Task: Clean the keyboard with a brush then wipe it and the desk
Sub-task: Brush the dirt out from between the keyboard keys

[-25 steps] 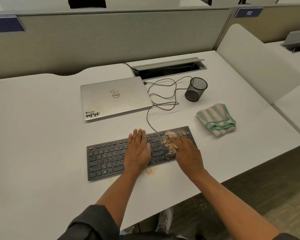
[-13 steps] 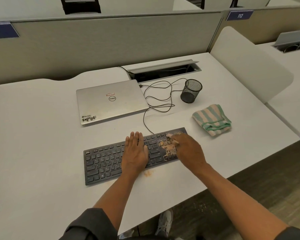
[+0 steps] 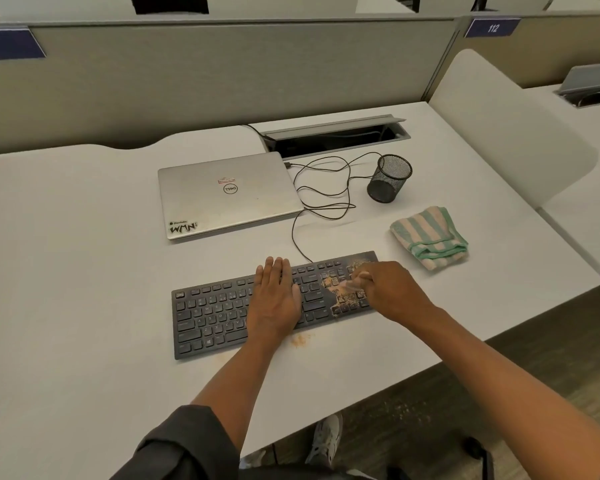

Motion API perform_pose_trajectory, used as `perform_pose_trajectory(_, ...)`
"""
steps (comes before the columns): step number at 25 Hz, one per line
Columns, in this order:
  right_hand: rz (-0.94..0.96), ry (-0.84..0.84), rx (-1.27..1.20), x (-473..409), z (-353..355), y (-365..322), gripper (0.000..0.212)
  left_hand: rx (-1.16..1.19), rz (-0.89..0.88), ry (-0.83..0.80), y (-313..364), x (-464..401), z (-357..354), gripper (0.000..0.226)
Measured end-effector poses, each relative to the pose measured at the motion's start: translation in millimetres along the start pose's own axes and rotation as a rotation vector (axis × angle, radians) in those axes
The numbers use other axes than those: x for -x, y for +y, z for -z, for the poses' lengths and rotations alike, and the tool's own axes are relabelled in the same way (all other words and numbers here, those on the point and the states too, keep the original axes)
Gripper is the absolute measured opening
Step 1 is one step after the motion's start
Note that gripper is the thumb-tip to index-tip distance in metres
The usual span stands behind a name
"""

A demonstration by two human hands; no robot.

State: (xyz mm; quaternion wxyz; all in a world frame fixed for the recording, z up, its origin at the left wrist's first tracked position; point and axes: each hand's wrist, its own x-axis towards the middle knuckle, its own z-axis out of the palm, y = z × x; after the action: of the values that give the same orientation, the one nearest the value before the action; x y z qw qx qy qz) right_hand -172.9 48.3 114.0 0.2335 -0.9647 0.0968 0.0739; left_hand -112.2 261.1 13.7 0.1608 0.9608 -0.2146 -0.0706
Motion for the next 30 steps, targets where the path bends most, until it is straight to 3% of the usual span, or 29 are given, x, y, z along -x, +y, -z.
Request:
perform_pose_trajectory(5,0.03,0.146,-0.03,-15,18,-8,0.021,-0.002,-0.006,-0.003,-1,1,1,0.063)
perform_pose_trajectory(12,0.093,0.001,-0.019,23,-1,-14,0.025,0.012,-0.008,0.017,0,1,-1,0.066)
perform_pose_trajectory(17,-0.049,0.155,-0.051,21,7,-2,0.026,0.015,-0.007,0.002,-1,1,0,0.063)
perform_pose_trajectory(22,0.043,0.1,-0.001,28,-21,-37,0.043,0.02,-0.014,0.033,-1,1,-1,0.062)
perform_pose_trajectory(26,-0.043,0.206,-0.13,16,-7,-27,0.035,0.016,-0.018,0.04,-2,1,-4,0.062)
perform_pose_trajectory(30,0.04,0.137,-0.014,22,-22,-31,0.034,0.004,-0.017,0.034,-1,1,-3,0.064)
